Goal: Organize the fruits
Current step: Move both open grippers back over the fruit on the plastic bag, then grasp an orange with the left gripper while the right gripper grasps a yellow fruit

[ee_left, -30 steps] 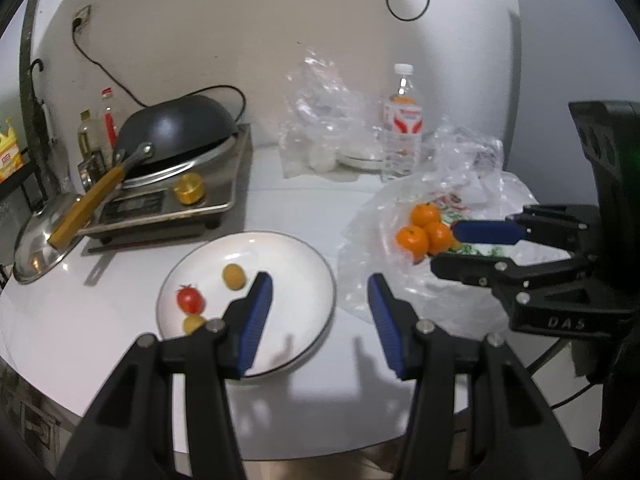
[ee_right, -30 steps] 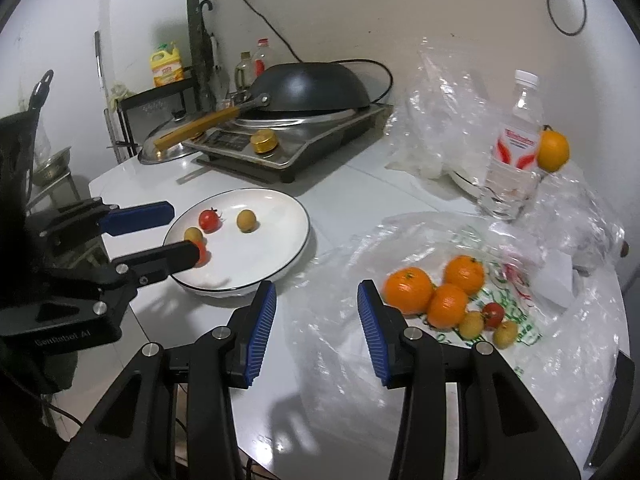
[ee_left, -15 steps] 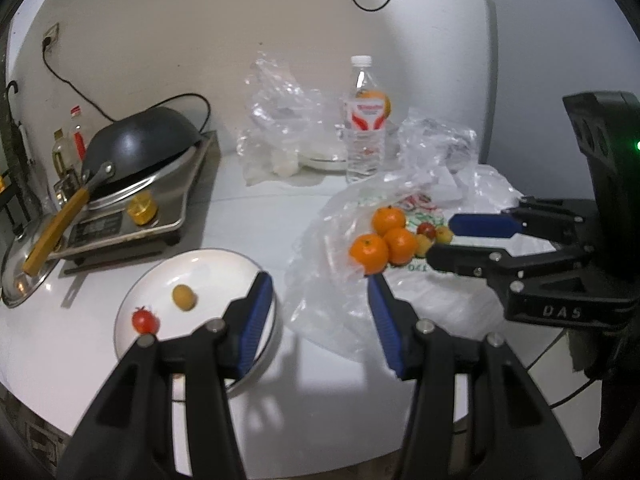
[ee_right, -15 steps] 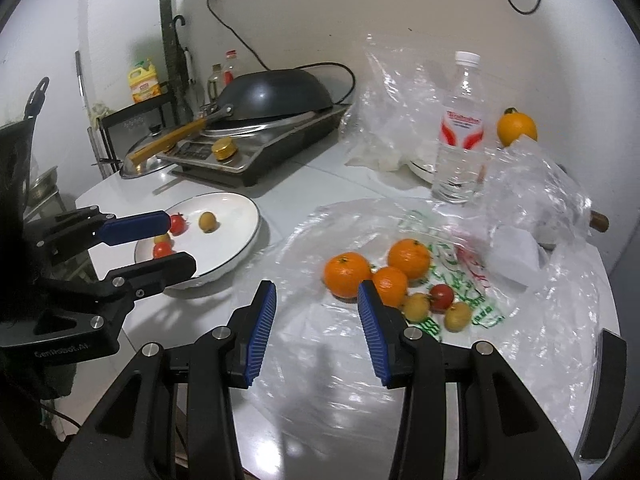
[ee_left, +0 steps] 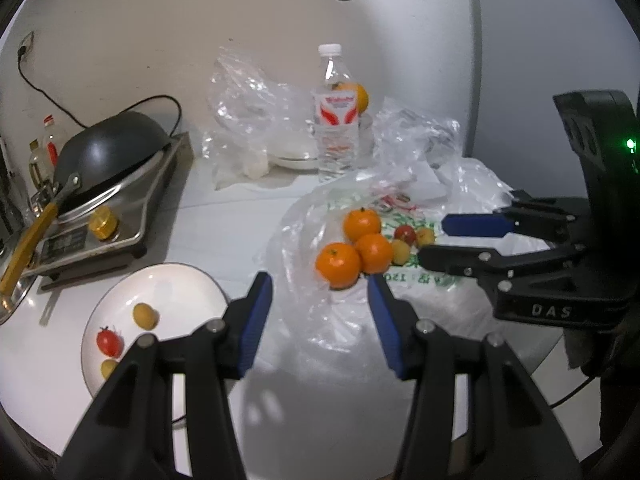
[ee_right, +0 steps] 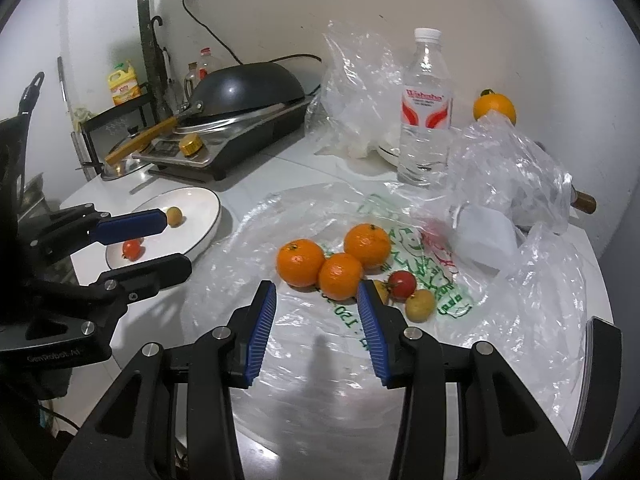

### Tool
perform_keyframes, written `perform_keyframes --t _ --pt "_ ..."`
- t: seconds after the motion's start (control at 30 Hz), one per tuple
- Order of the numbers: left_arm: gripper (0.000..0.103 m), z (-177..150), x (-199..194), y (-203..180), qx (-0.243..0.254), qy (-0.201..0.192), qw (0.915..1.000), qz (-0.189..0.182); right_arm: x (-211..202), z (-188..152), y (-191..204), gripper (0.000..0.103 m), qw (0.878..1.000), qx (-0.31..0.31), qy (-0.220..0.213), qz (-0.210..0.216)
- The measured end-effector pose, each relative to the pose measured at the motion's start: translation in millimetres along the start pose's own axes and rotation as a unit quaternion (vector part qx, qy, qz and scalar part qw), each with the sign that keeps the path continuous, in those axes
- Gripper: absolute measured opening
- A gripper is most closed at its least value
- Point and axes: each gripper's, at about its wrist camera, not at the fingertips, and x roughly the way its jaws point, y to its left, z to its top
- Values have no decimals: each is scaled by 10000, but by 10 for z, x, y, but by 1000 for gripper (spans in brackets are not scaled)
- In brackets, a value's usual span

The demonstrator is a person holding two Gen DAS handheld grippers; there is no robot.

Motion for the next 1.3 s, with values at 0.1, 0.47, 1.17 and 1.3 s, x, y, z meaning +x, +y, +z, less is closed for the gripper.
perform_keyframes --t 0.1,0.47,1.17,1.3 --pt "51 29 78 -29 24 23 10000 -31 30 -25 -95 45 10000 45 42 -38" --pt "51 120 411 -135 207 172 9994 -220 149 -58 -399 45 9994 219 177 -192" --pt "51 161 960 -146 322 688 9968 -243 496 -61 -741 43 9976 220 592 -281" --pt "51 138 1030 -122 345 807 9959 -213 564 -78 -749 37 9969 223 713 -249"
